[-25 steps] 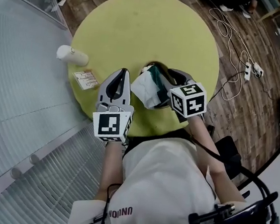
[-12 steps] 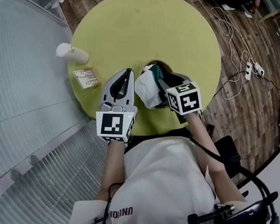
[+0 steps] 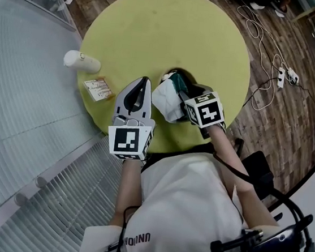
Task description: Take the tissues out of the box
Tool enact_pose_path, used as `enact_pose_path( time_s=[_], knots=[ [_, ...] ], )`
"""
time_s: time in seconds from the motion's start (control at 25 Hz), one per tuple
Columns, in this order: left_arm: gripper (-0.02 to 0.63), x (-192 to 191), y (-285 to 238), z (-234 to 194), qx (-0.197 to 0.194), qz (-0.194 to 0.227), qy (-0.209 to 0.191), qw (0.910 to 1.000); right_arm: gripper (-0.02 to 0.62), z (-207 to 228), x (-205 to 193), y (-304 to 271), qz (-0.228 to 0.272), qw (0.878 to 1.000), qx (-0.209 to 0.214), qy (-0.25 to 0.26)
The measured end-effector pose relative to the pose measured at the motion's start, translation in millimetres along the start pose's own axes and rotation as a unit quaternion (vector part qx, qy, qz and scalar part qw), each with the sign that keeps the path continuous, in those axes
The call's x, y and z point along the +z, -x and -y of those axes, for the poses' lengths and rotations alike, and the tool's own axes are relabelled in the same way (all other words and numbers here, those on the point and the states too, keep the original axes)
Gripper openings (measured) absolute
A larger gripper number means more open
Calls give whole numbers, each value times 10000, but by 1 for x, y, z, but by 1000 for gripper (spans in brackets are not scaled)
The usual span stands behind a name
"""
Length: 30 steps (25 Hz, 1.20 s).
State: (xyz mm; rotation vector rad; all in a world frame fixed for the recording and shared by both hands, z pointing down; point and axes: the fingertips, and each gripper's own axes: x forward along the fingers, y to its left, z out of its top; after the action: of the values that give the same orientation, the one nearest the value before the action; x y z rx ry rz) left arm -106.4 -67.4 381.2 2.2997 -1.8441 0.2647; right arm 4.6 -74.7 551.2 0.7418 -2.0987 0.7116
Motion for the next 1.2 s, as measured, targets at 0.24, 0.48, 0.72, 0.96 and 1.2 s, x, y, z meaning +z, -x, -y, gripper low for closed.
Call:
enact_pose_path(
  time_s=[0.24, 0.48, 0.72, 0.96, 1.2],
  knots=[
    [14, -3, -1, 0, -15, -35, 7, 10000, 149, 0, -4, -4, -222, 9998, -8, -25],
    [14, -2, -2, -1, -17, -30, 2, 10000, 126, -1, -6, -7, -324, 9994, 62, -88],
    [14, -2, -2, -5, 26, -11, 17, 10000, 117, -1, -7, -9, -421, 9989, 126, -133],
    [14, -2, -5, -4, -3, -4, 10, 10000, 110, -1, -8, -10, -514, 9985, 150, -83],
    [14, -3, -6, -3, -12, -22, 23, 10000, 94, 0, -8, -10, -499, 9987, 24, 96]
  ],
)
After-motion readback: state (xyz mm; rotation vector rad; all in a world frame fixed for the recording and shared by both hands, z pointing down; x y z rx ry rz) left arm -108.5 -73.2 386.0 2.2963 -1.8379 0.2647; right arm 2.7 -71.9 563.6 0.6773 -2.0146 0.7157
